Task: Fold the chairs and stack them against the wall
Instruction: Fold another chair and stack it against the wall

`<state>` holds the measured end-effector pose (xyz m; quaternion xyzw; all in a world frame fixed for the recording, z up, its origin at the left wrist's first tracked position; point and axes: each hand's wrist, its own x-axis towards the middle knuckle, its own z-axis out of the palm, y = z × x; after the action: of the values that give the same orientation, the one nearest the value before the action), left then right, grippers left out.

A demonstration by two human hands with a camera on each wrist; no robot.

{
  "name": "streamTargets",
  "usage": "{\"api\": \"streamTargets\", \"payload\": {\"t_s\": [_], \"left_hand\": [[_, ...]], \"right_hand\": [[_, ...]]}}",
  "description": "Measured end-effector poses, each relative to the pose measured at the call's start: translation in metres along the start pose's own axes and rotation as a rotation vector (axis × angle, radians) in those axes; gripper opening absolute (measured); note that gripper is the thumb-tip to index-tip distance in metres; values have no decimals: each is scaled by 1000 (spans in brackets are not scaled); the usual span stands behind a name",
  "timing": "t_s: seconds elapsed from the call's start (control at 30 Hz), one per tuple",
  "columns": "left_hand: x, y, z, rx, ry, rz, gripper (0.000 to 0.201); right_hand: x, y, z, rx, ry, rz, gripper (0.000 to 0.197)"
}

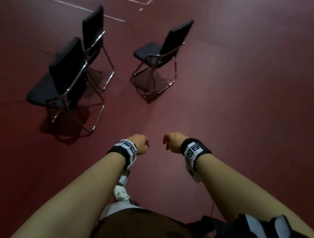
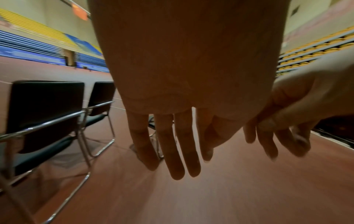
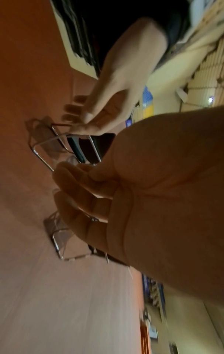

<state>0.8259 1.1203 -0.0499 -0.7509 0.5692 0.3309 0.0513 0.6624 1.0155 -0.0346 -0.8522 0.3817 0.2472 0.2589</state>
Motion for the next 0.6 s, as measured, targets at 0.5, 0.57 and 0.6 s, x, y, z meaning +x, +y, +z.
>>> {"api": "streamTargets", "payload": {"t_s": [0.5,0.57,0.6], "left_hand": [[68,-289,-147,-161,172,-307,31],[84,-319,-164,-178,195,-354,31],[92,-329,-172,-185,202,-368,32]], "right_hand": [[234,-189,-95,-100,-67,-183,27],[271,-206,-106,-126,-91,-201,28],[286,-212,-111,-143,-104,-209,27]]}}
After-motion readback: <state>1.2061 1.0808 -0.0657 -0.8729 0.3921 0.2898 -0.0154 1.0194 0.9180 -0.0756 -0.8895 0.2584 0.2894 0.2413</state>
